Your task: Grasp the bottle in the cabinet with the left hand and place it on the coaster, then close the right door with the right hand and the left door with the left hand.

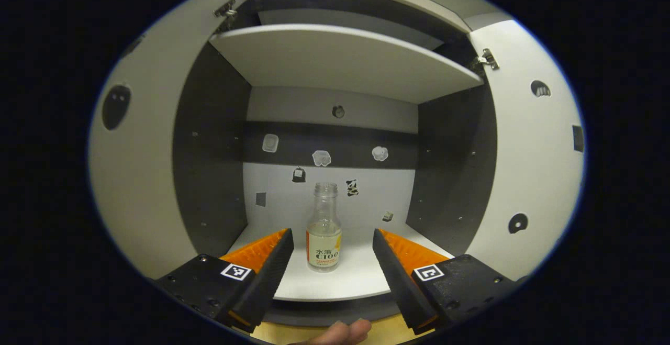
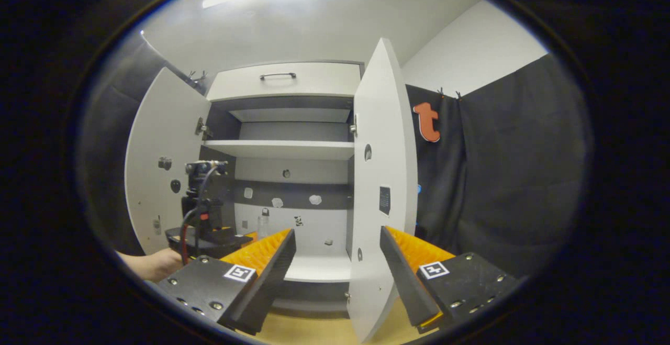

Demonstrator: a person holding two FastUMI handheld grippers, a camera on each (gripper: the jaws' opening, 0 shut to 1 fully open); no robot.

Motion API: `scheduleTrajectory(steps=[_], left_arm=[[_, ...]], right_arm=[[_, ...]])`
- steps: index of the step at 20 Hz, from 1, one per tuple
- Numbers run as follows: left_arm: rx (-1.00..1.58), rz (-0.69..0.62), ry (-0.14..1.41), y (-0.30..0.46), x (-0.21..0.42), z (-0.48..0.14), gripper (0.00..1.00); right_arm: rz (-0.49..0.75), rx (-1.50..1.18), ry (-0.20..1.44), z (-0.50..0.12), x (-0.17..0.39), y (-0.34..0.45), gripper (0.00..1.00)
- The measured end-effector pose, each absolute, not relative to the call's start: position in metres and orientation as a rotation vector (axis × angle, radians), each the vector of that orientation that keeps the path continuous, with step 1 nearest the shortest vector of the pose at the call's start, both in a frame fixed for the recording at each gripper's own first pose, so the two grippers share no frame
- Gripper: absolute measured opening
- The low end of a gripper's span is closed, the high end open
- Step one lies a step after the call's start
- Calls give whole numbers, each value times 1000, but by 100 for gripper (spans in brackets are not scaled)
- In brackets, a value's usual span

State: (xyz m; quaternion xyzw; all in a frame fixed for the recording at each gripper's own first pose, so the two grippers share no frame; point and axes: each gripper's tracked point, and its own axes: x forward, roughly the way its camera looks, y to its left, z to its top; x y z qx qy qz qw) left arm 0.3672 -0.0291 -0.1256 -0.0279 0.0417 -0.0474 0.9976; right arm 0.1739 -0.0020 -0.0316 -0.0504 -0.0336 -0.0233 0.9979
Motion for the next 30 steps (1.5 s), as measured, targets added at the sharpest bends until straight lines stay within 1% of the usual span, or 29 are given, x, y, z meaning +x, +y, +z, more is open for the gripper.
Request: scheduleTrajectory(steps=[1, 2, 4, 5, 6, 8, 10, 12, 13, 14, 15, 16, 17, 18, 20, 21, 22, 25, 28, 29, 30], left_arm=[[-53, -85, 83, -28, 384, -133, 97], [-49, -74, 94, -28, 397, -141, 97], [-35, -54, 110, -27, 419, -156, 97], [-29, -40, 112, -25, 431, -163, 97], [-28, -29, 113, -24, 439, -166, 97], [-29, -32, 102, -25, 448, -169, 97], [-38, -20, 103, -21, 467, -176, 96], [-81, 14, 101, -14, 482, -180, 97], [-106, -1, 123, -16, 485, -185, 97], [-116, -38, 156, -21, 482, -187, 94], [-124, -69, 169, -25, 471, -183, 86], [-127, -93, 159, -30, 461, -176, 83], [-132, -104, 133, -31, 450, -165, 82], [-126, -112, 115, -31, 435, -155, 81], [-99, -119, 90, -33, 400, -140, 81], [-87, -128, 87, -36, 382, -135, 81], [-84, -140, 82, -40, 362, -129, 81], [-109, -162, 74, -48, 305, -117, 80], [-89, -133, 31, -46, 250, -108, 81], [-80, -128, 21, -47, 231, -109, 80], [-78, -131, 13, -50, 213, -110, 80]], right_arm=[[-44, -97, -58, -36, 178, -1, 96], [-47, -90, -48, -40, 182, 0, 98], [-61, -75, -38, -42, 190, -5, 95], [-62, -67, -36, -43, 191, -8, 98], [-64, -62, -39, -42, 192, -11, 96], [-63, -52, -37, -43, 192, -12, 100], [-62, -49, -29, -43, 194, -15, 95], [-61, -52, -12, -46, 196, -15, 95], [-60, -55, -3, -48, 198, -16, 98], [-57, -57, 4, -49, 197, -15, 98], [-50, -57, 7, -50, 194, -14, 96], [-39, -54, 8, -50, 190, -14, 98], [-27, -49, 5, -49, 183, -14, 96], [-18, -46, -1, -48, 176, -14, 96], [0, -44, -17, -43, 158, -14, 96], [14, -40, -21, -41, 150, -12, 98], [25, -37, -23, -39, 141, -12, 96], [67, -32, -25, -38, 115, -10, 96], [103, -16, -21, -41, 82, -9, 96], [115, -10, -19, -44, 73, -9, 98], [127, -3, -16, -46, 63, -9, 98]])
